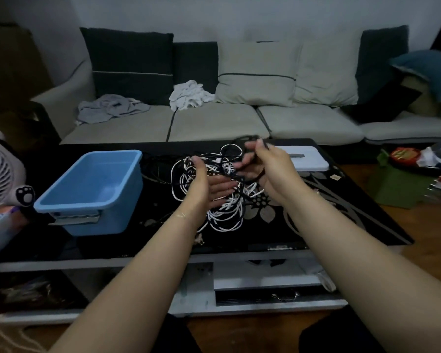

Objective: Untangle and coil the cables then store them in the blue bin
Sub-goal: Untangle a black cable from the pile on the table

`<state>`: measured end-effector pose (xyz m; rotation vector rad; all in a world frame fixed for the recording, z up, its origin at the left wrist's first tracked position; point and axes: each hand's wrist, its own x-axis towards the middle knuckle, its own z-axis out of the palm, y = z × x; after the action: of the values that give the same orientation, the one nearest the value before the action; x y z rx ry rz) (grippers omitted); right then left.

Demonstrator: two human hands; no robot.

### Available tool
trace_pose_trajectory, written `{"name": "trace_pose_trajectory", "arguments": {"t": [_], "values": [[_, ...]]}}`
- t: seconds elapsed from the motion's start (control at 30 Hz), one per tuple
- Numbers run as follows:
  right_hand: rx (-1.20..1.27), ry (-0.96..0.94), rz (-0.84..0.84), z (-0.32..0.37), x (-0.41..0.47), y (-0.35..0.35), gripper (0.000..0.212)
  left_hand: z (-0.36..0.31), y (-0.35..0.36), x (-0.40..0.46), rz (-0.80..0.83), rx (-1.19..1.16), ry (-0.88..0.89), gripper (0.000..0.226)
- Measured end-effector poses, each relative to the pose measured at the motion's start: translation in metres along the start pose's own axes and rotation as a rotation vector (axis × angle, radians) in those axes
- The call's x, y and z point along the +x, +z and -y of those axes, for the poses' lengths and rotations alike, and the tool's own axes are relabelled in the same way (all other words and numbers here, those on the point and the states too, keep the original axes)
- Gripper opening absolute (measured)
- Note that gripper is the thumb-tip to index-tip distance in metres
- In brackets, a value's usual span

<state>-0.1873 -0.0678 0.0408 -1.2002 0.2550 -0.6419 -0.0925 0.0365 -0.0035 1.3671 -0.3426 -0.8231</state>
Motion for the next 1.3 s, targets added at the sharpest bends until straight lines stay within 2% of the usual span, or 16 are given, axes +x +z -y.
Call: {"name": "trace_pose_trajectory", "arguments": {"t": [0.07,0.13,0.2,0.33,0.43,0.53,0.6,0.7,0.8,0.9,1.0,1.07,1.14,1.2,1.27,1.3], "values": [[-0.08,0.121,0.051,-0.01,-0.018,-0.007,0.037,0.007,-0.002,0.001,0.139,-0.216,-0.125,0.106],[-0.167,0.259,0.125,-0.027,-0.035,-0.016,0.05,0.014,-0.008,0.002,0.181,-0.356,-0.168,0.101],[-0.259,0.377,0.255,-0.044,-0.047,-0.027,0.049,0.02,-0.012,0.003,0.145,-0.384,-0.166,0.077],[-0.557,0.524,0.536,-0.058,-0.06,-0.038,0.027,0.028,-0.014,0.003,0.086,-0.288,-0.166,0.037],[-0.354,0.627,0.483,-0.06,-0.058,-0.036,0.01,0.028,-0.008,0.006,0.004,-0.116,-0.109,0.014],[-0.184,0.634,0.258,-0.062,-0.047,-0.038,0.034,0.023,-0.007,0.007,-0.036,0.083,-0.03,0.014],[-0.075,0.617,0.084,-0.065,-0.035,-0.041,0.048,0.021,-0.007,0.006,0.021,0.205,-0.009,0.02],[0.036,0.605,-0.042,-0.069,-0.019,-0.045,0.033,0.018,-0.004,0.0,0.097,0.37,0.002,0.03],[-0.027,0.566,-0.086,-0.071,-0.011,-0.047,0.02,0.02,-0.005,0.0,0.079,0.506,0.02,0.038],[-0.159,0.482,-0.165,-0.073,-0.008,-0.048,0.024,0.02,-0.008,0.004,0.045,0.295,0.002,0.034],[-0.156,0.487,-0.272,-0.068,-0.007,-0.05,0.022,0.016,-0.012,0.007,0.041,0.003,-0.028,0.032],[-0.222,0.511,-0.264,-0.065,-0.007,-0.052,0.018,0.012,-0.014,0.006,0.068,-0.159,-0.029,0.031],[-0.615,0.42,-0.22,-0.068,-0.01,-0.058,0.021,0.01,-0.013,0.001,0.098,-0.245,-0.033,0.029],[-1.117,0.089,-0.21,-0.067,-0.015,-0.061,0.037,0.011,-0.009,-0.004,0.151,-0.277,-0.035,0.026],[-1.005,-0.141,-0.108,-0.064,-0.025,-0.049,0.044,0.011,-0.001,-0.01,0.184,-0.27,-0.019,0.023],[-0.821,-0.089,-0.01,-0.061,-0.032,-0.04,0.047,0.013,0.002,-0.01,0.189,-0.267,0.0,0.023]]}}
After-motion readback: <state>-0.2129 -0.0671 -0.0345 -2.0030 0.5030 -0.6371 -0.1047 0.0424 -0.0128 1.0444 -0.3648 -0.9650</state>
